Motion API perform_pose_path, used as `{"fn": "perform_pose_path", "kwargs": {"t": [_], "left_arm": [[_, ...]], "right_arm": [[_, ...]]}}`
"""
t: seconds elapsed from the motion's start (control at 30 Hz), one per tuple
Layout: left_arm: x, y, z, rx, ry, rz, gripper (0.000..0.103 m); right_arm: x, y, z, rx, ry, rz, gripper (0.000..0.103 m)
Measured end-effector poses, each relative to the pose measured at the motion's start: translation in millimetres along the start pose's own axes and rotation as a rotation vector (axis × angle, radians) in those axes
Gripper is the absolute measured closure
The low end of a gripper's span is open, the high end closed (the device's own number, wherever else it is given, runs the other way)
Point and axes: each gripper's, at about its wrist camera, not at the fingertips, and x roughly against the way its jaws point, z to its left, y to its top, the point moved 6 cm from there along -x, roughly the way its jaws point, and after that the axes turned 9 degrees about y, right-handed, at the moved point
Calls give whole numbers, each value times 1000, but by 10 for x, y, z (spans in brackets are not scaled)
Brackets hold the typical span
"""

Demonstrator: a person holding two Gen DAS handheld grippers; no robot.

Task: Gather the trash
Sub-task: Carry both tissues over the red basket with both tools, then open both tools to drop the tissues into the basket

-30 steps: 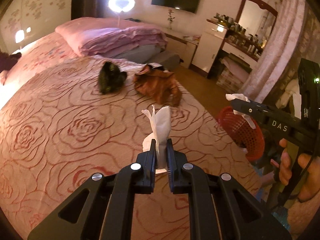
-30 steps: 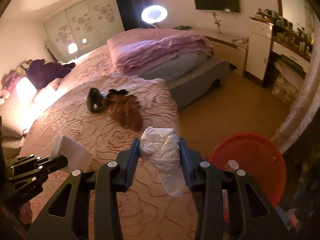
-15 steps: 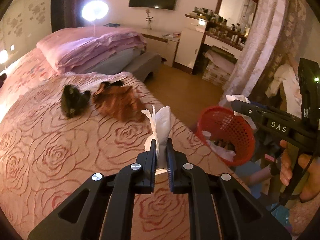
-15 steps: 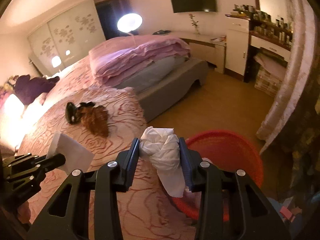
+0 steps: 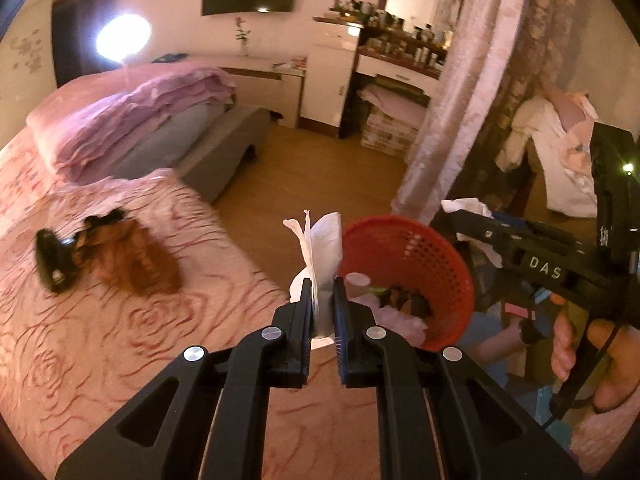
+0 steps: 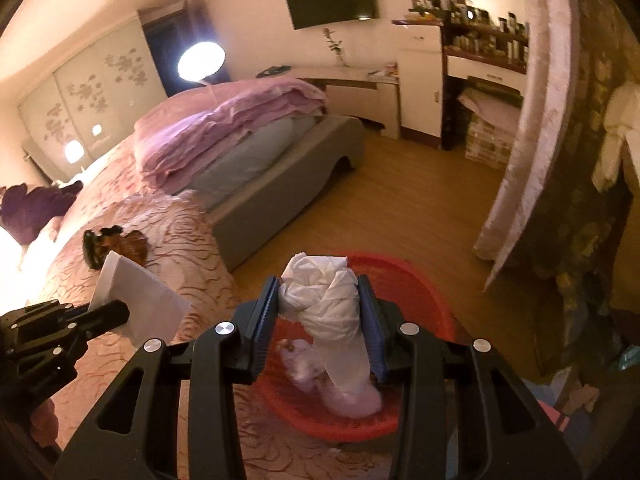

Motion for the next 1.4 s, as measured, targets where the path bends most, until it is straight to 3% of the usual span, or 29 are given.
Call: {"fn": "perform_pose_path", "kwargs": {"t": [0.23,0.6,0.7,0.8,0.87,0.97,1.23,1.4], "left_arm": [[-364,27,-347,-34,-76,69,94],[-759,-43,-606,-81,-102,150,91],[-815,-59,-631,-86,-105,160,84],[-832,-69,-624,-83,-99,158,69],[-815,-66,-622,-82,-95,145,56],[-782,-63,-631,-92,-93,131,46],[-694,-74,-482,-60,-62,119,36],[-621,-112,-322,-21,-37,113,34]], "right_arm": [[-99,-86,-229,-45,-15,30,65],[-345,-149,-439,-84,-19,83,64],[-390,-175,-475,-96,-20,95,64],[-419,-189,-497,-100,-22,108,63],[-446,-201,-508,-107,-15,120,57],[-440,-216,-521,-122,-16,118,49],[-354,-228,-513,-128,-28,102,48],[-300,-239,-491,-124,-34,90,47]]}}
